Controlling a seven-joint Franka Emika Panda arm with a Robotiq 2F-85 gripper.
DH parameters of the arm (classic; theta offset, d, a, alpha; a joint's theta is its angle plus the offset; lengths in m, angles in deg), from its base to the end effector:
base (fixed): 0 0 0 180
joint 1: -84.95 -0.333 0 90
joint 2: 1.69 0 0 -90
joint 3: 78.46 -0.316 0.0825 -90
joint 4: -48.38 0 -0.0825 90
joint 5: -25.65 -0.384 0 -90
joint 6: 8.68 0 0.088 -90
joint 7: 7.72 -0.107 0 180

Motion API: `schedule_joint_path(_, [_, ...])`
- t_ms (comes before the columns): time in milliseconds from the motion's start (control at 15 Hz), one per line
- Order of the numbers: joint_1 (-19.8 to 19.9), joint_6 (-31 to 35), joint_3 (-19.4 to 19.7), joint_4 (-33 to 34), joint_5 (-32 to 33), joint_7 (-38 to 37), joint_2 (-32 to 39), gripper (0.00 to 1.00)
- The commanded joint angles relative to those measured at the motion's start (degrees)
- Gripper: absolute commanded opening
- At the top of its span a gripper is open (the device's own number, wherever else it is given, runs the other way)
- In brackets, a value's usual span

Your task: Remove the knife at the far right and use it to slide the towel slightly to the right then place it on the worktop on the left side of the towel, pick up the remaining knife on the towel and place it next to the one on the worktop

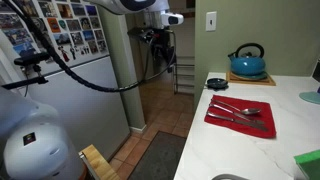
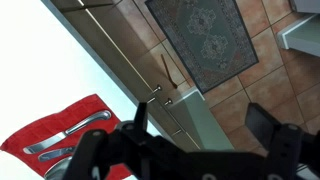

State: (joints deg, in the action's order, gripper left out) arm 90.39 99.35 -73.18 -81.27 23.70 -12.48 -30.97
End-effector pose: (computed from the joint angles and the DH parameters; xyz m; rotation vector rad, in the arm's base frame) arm 0.4042 -0.0797 0.5659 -3.0350 0.4120 -0.2073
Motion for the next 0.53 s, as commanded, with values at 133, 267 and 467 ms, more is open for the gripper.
schedule_joint_path(133, [0.3, -0.1, -0.2, 0.1, -0.1, 0.1, 0.1, 1.0])
schedule_joint_path(267, [0.3, -0.1, -0.2, 0.1, -0.1, 0.1, 0.1, 1.0])
schedule_joint_path(467, [2.2, -1.6, -0.1, 1.0, 1.0, -3.4, 2.4, 1.0])
